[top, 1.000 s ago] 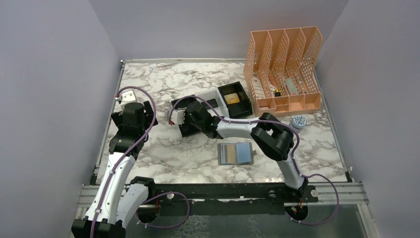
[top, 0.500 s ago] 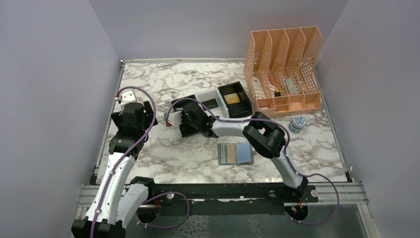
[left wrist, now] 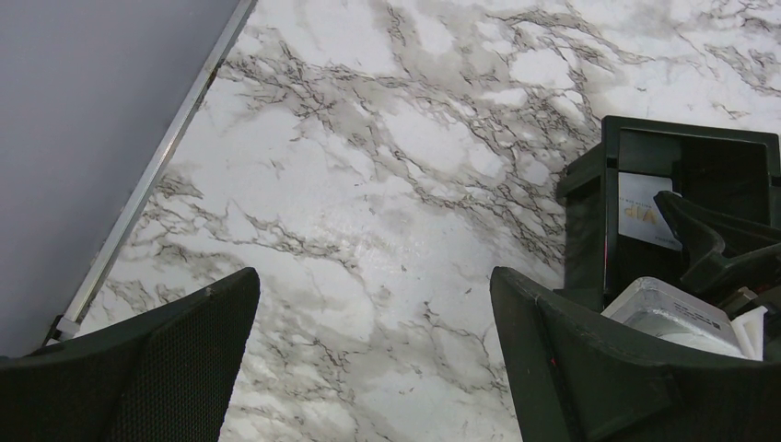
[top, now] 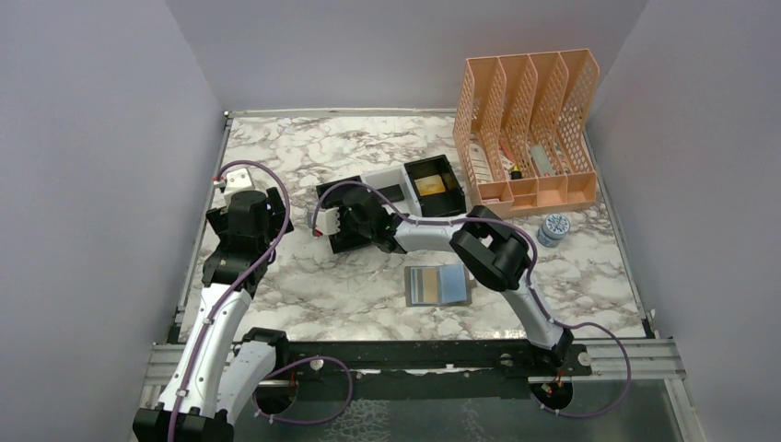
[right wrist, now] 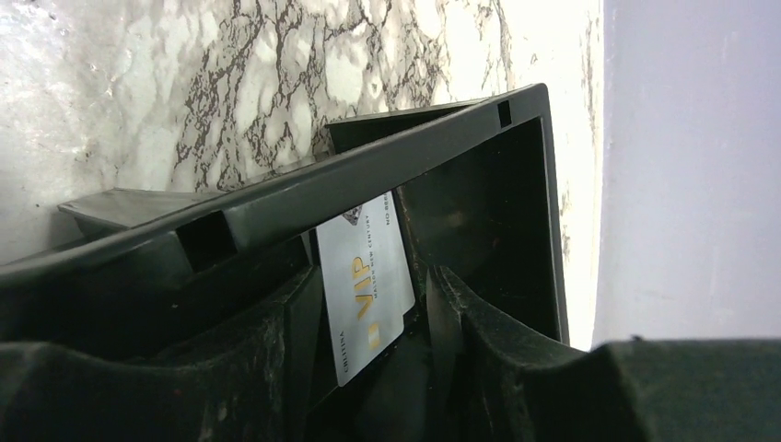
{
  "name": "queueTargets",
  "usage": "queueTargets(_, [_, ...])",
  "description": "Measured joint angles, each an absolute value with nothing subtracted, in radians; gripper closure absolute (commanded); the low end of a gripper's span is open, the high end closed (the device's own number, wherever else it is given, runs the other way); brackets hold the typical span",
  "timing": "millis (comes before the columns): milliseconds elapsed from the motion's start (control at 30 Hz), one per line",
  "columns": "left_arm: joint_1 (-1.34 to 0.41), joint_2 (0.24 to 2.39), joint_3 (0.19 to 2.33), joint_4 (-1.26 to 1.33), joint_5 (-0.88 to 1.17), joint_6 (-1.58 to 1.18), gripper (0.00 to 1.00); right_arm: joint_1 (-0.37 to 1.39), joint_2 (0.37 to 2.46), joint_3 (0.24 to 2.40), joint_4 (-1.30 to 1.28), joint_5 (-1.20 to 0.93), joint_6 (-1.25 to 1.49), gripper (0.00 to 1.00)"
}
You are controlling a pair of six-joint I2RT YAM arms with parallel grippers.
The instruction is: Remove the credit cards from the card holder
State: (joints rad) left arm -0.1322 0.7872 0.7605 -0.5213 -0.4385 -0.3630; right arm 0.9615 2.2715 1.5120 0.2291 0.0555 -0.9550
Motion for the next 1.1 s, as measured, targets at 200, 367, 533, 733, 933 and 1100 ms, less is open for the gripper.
queueTargets(200, [-0.132, 0.787, 0.760, -0.517, -0.438, -0.363, 0.01, 0.945, 2.268, 1.512, 0.218, 0.029, -0.920, 0.49])
queueTargets(367, [-0.132, 0.787, 0.760, -0.517, -0.438, -0.360, 0.01, 0.938, 2.262, 1.512, 0.202, 0.015, -0.894, 0.46])
queueTargets(533, [-0.132, 0.788, 0.760, -0.517, -0.438, -0.359, 0.01, 0.934, 2.247, 1.512, 0.186, 0.006, -0.839, 0.44])
queueTargets(733, [-0.132, 0.790, 0.760, -0.517, -0.435, -0.356, 0.01, 0.932, 2.114, 1.456, 0.226, -0.029, -0.687, 0.42])
queueTargets(933, [-0.132, 0.791, 0.760, -0.517, -0.430, -0.355, 0.01, 0.929, 1.850, 1.276, 0.411, 0.025, -0.484, 0.21])
queueTargets(1100, [-0.132, 0.794, 0.760, -0.516, -0.411, -0.348, 0.01, 0.925, 1.666, 1.110, 0.488, 0.162, -0.259, 0.21])
